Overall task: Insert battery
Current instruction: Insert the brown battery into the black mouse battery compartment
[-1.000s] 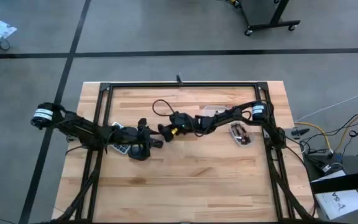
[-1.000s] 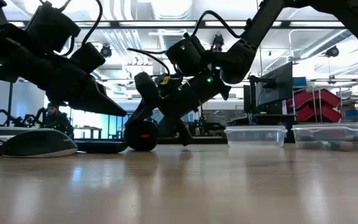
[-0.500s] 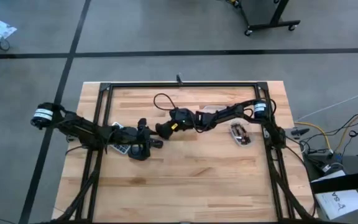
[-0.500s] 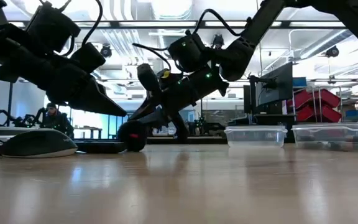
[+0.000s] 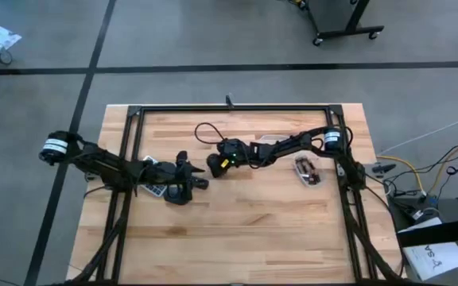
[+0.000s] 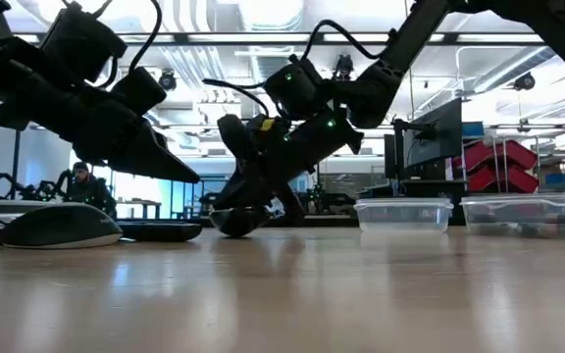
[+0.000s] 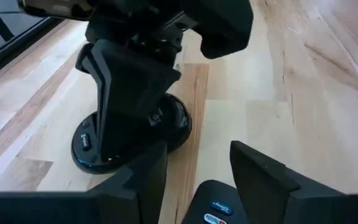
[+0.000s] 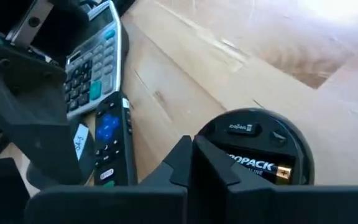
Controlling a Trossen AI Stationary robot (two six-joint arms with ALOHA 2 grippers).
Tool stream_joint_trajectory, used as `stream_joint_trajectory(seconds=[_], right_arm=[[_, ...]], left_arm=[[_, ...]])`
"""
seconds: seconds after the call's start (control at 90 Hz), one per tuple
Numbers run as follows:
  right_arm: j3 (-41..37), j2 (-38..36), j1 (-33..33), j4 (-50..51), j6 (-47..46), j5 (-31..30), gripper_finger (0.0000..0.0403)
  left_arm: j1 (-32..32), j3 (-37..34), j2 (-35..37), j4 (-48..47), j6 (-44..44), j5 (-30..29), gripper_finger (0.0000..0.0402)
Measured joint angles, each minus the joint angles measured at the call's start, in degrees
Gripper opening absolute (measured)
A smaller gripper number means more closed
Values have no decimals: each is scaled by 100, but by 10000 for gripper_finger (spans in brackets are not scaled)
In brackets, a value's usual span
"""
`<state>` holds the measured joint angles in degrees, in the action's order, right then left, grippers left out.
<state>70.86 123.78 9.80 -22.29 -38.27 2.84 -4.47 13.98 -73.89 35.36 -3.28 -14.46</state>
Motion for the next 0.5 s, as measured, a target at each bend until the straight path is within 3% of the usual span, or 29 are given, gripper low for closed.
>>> stream_joint_trajectory(seconds=[0.156, 0.311, 0.5], right_arm=[[-35, -215, 0, 109, 514, -30, 1], [-40, -685, -52, 353, 1255, -37, 3], [-60, -1099, -286, 1185, 1723, -408, 37]], left_arm=[[11, 0, -3, -1, -4, -31, 153], [110, 4, -133, 185, -90, -553, 153], [608, 249, -442, 314, -177, -323, 146]])
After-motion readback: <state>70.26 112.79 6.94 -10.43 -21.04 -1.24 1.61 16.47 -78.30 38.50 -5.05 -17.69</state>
